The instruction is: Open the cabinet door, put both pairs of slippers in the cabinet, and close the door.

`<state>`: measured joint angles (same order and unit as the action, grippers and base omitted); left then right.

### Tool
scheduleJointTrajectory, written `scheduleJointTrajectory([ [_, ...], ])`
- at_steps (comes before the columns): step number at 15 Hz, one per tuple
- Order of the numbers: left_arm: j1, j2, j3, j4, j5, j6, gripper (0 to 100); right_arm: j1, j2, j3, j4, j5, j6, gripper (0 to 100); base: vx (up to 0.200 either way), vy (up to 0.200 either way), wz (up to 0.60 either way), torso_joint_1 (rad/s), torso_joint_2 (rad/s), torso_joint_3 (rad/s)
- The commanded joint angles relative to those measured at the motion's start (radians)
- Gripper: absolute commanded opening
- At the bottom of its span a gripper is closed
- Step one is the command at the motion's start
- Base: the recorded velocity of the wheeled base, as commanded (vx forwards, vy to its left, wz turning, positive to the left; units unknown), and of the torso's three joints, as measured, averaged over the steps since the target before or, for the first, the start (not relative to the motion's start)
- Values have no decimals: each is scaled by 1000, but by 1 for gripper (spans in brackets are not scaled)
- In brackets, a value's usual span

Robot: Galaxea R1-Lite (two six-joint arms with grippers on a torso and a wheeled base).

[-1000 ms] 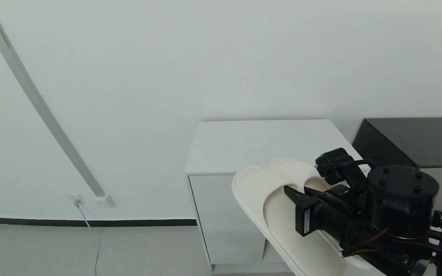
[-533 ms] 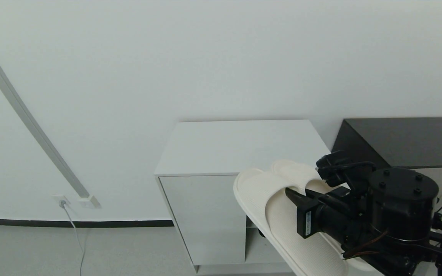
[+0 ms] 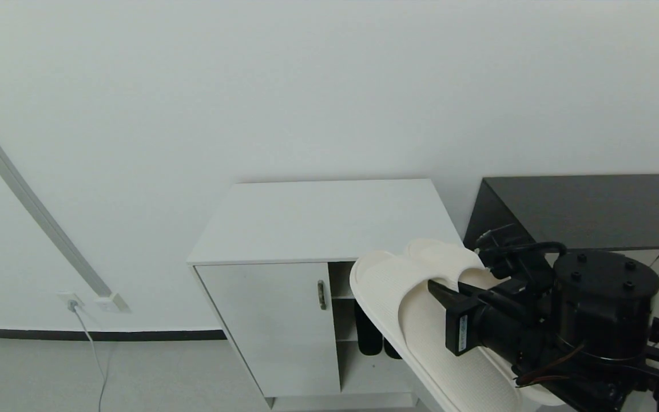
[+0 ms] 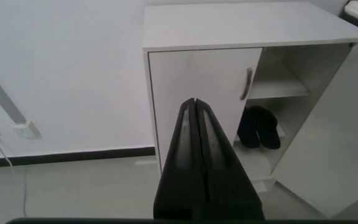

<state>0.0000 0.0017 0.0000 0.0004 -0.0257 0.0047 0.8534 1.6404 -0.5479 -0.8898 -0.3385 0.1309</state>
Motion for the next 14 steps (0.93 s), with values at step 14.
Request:
scheduleJointTrajectory([
  [14, 0, 0, 0, 0, 0, 0, 0, 1, 12, 22, 0, 13, -5, 0, 0, 0, 0, 0, 0, 0],
])
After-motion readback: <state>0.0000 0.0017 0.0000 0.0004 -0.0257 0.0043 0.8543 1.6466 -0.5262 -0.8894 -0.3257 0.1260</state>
